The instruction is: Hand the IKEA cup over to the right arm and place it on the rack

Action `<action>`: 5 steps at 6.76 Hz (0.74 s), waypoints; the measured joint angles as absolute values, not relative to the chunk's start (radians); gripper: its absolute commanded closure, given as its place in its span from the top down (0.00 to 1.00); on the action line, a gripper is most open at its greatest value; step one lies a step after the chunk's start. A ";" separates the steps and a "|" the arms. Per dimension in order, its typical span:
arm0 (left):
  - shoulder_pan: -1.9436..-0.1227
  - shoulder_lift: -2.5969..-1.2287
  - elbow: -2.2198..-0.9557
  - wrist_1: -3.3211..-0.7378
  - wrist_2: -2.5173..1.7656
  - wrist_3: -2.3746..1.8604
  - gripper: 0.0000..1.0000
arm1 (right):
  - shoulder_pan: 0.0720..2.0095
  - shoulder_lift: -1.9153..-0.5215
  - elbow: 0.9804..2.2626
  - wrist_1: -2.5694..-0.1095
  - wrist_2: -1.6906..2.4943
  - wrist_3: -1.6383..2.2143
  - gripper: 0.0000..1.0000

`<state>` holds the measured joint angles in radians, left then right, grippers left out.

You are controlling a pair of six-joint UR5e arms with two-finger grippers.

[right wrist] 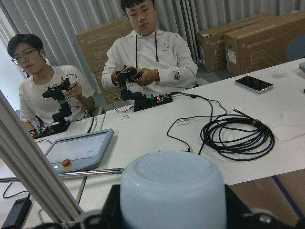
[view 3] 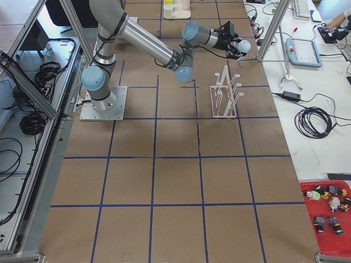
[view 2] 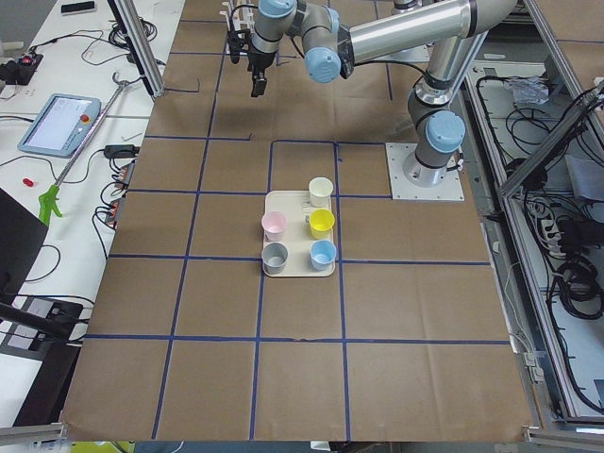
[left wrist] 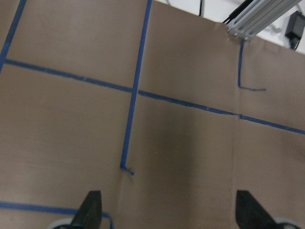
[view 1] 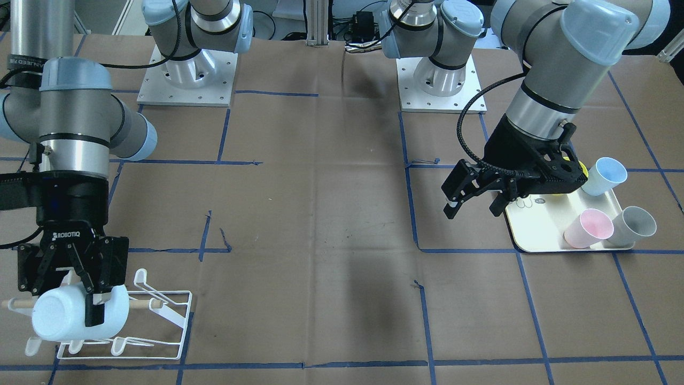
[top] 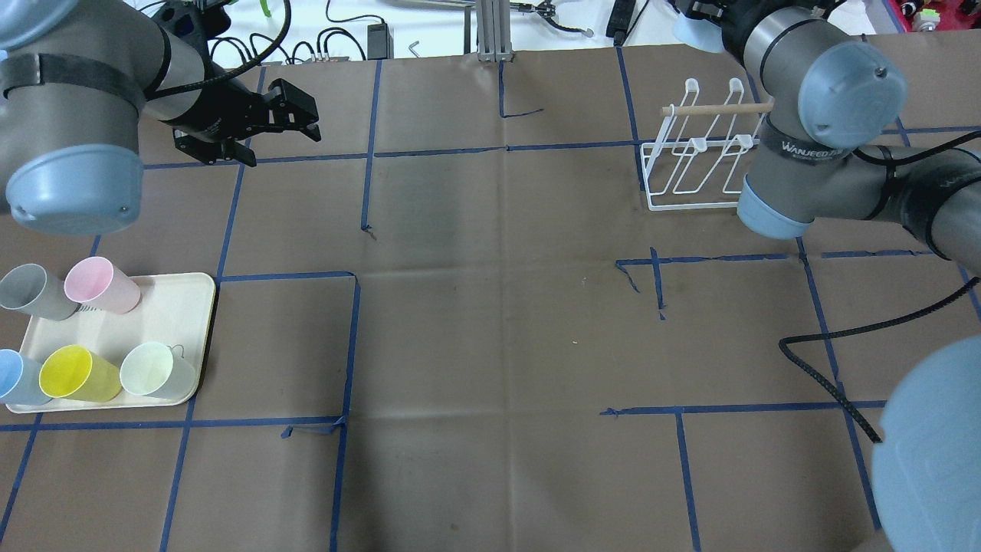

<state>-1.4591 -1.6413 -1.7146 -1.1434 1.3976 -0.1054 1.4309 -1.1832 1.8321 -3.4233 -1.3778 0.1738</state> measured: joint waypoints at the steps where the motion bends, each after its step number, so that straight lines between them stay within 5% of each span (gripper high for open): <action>1: -1.484 -1.641 -1.649 -1.294 1.466 -0.072 0.99 | 1.416 -1.160 1.818 -3.434 -1.379 0.112 0.09; 5: -1.509 -1.592 -1.568 -1.547 1.560 0.034 0.99 | 1.430 -1.045 1.785 -3.514 -1.416 0.079 0.09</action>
<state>-1.5089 -1.5919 -1.5676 -1.5466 1.5597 0.0338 1.4302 -1.0453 1.7847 -3.5139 -1.4160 0.0791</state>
